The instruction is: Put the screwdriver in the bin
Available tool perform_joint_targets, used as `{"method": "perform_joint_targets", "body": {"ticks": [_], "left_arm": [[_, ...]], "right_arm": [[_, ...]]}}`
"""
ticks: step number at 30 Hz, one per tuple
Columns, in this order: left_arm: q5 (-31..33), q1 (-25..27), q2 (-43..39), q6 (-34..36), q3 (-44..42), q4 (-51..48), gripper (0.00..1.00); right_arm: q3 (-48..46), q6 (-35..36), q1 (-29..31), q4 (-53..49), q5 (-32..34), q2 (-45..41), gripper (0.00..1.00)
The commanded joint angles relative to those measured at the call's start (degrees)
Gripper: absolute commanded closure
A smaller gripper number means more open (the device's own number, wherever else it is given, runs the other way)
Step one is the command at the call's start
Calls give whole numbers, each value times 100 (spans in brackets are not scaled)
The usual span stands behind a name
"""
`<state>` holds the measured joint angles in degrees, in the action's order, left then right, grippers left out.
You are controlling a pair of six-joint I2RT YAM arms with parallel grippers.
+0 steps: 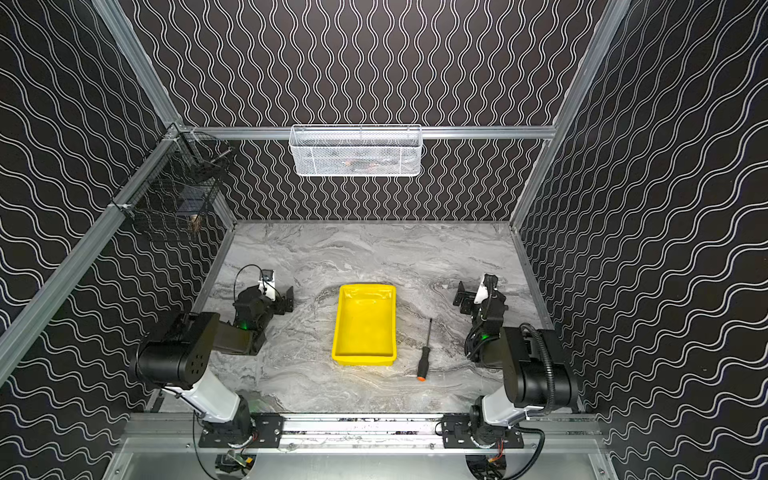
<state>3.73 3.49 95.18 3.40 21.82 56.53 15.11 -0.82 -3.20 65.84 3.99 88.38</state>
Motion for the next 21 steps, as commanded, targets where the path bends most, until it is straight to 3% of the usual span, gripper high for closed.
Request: {"method": "perform_joint_targets", "body": {"ticks": [1,21], "left_arm": [[-32,1,-16,91,-27,149,1],[-68,-10,-34,67,-44,157,1]], "right_arm": [[28,29,8,159,40,4,1],[27,29,4,141,41,4,1]]}}
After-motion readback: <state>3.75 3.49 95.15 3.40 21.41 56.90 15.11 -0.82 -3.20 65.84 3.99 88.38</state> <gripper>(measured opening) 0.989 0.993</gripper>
